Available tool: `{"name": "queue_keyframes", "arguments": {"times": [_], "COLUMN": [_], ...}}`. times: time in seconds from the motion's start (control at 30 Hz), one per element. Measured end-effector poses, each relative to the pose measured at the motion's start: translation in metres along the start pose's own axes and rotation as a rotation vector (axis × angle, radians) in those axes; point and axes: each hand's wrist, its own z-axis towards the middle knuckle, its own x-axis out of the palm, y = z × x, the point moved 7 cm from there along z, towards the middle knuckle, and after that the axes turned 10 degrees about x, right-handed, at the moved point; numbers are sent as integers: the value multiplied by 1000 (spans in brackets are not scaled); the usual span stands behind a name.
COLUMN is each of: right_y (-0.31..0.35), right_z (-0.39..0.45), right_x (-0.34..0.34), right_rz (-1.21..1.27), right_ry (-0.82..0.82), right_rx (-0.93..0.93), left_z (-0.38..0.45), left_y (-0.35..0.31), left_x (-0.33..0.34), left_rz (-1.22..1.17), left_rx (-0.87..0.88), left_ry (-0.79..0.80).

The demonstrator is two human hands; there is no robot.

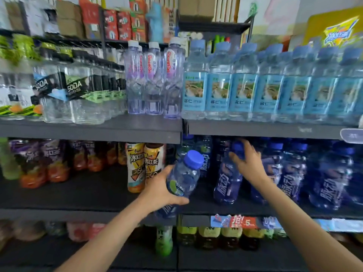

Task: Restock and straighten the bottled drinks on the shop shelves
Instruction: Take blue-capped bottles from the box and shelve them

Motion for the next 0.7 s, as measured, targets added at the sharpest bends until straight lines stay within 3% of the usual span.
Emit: {"name": "queue_keyframes", "arguments": {"times": [0.1,0.23,0.33,0.4,0.57,0.7], "right_y": [-4,-24,-71,-90,-95,-99], "right_z": [-2,-12,-27,-29,5,22], "right_x": [24,46,84,97,103,102], "right_rz": [158,314,45,-126,-47,7], "right_ry": [58,-46,41,100,120,133], "right_rx": [-49,25,287,360,445,470], "left_z": [2,4,1,-1,-3,2], "left_y": [-2,-4,0,5,6,3], "left_x": [8,17,16,15,14,18], "left_rz": [13,0,-9,-11,-35,-14], "left_rx": [-25,-48,-81,-123,-174,-195], "left_ry": [-12,-15,-20,-29,-151,-162]}}
